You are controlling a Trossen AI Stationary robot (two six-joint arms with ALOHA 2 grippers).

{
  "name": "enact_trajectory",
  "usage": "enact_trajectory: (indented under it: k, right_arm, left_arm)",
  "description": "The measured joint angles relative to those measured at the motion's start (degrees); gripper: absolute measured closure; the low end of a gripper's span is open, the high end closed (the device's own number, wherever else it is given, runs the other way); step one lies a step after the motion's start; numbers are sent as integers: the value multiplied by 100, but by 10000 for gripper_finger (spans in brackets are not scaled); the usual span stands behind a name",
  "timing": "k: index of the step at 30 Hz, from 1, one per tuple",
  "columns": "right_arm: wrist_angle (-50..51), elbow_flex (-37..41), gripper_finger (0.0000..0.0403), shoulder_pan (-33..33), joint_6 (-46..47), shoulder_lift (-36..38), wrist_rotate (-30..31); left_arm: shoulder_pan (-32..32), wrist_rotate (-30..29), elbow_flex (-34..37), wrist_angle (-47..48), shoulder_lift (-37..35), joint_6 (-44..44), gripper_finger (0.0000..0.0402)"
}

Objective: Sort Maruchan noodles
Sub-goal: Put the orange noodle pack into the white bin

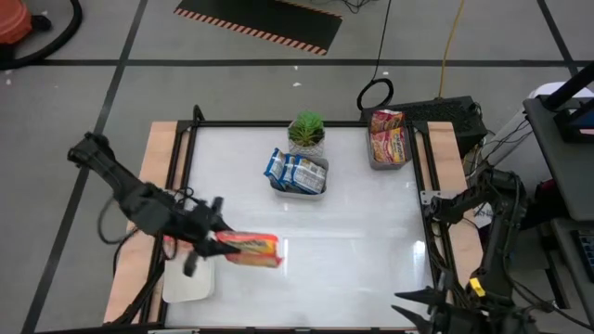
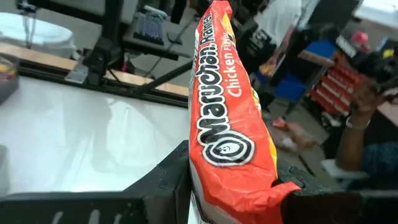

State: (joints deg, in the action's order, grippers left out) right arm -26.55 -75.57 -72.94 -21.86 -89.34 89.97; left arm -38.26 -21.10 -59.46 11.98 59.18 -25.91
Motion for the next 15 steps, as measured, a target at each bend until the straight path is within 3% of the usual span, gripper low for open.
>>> enact_trajectory:
  k: [6,15]
  right_arm:
    - [-3,0,300,-70,10,0,0]
    - [-4,0,300,-68,12,0,0]
  left_arm:
    - [-159,-212,-433,1174,-424,-376,278]
    - [-179,219,-2440,5021,473,-1717,278]
